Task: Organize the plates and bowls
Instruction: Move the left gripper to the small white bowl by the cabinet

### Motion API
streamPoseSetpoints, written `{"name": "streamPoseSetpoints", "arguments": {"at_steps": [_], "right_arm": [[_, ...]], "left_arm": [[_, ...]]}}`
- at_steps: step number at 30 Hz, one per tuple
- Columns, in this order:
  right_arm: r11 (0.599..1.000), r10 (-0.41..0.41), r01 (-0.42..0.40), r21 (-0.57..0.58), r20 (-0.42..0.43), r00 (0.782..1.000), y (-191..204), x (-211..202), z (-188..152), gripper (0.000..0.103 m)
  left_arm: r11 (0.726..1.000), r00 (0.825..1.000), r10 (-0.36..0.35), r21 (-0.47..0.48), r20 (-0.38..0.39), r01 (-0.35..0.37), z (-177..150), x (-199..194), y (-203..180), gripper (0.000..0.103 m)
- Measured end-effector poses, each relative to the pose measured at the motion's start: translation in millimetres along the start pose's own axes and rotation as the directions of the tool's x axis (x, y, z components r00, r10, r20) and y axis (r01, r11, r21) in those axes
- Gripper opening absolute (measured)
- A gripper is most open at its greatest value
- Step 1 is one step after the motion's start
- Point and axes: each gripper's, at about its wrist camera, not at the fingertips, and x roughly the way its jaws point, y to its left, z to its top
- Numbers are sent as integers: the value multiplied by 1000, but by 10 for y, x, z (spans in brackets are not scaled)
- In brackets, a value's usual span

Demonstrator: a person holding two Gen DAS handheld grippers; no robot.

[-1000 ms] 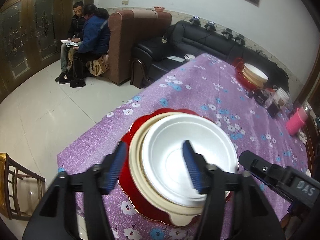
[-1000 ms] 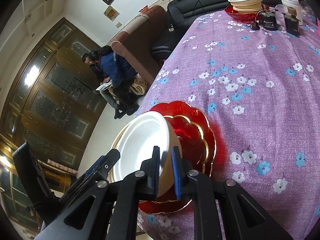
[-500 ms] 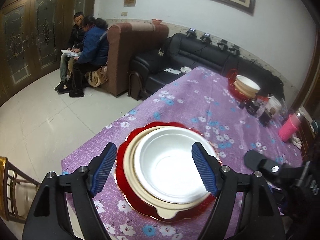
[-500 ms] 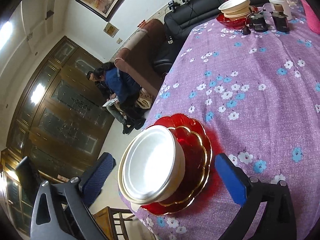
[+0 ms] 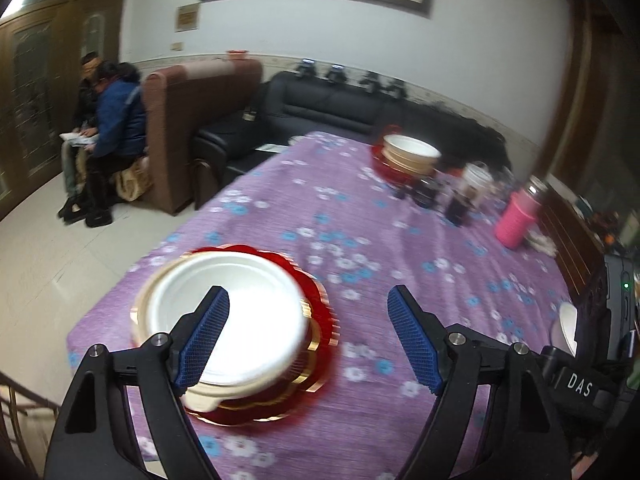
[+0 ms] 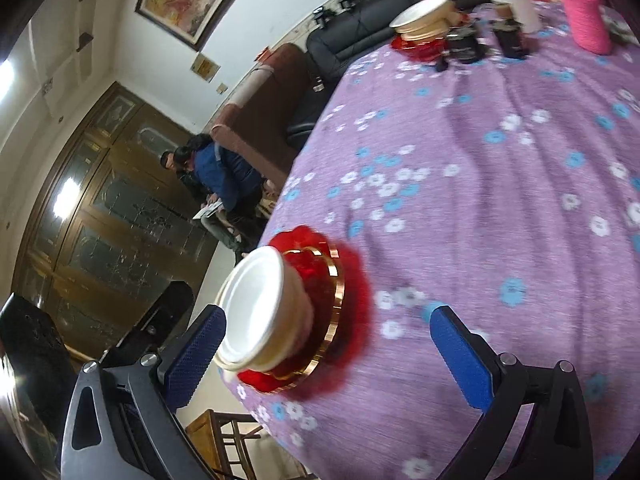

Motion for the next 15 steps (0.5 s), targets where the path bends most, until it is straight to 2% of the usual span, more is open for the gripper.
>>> {"name": "streamPoseSetpoints", "arguments": {"at_steps": [6,9,15], "right_arm": [[995,-37,33,90,42,998,-526,-354,-30,103],[991,-55,48,121,55,997,-741,-501,-48,103],[988,-91,81,132,67,994,-1068,-828,-163,103]], "left_arm": [[993,991,-98,52,-91,103,-107,205,-397,82],[982,971,-168,58,-172,180,-198,376,-647,82],[959,934,-244,79,-260,273,-342,548,-1098,82]]}}
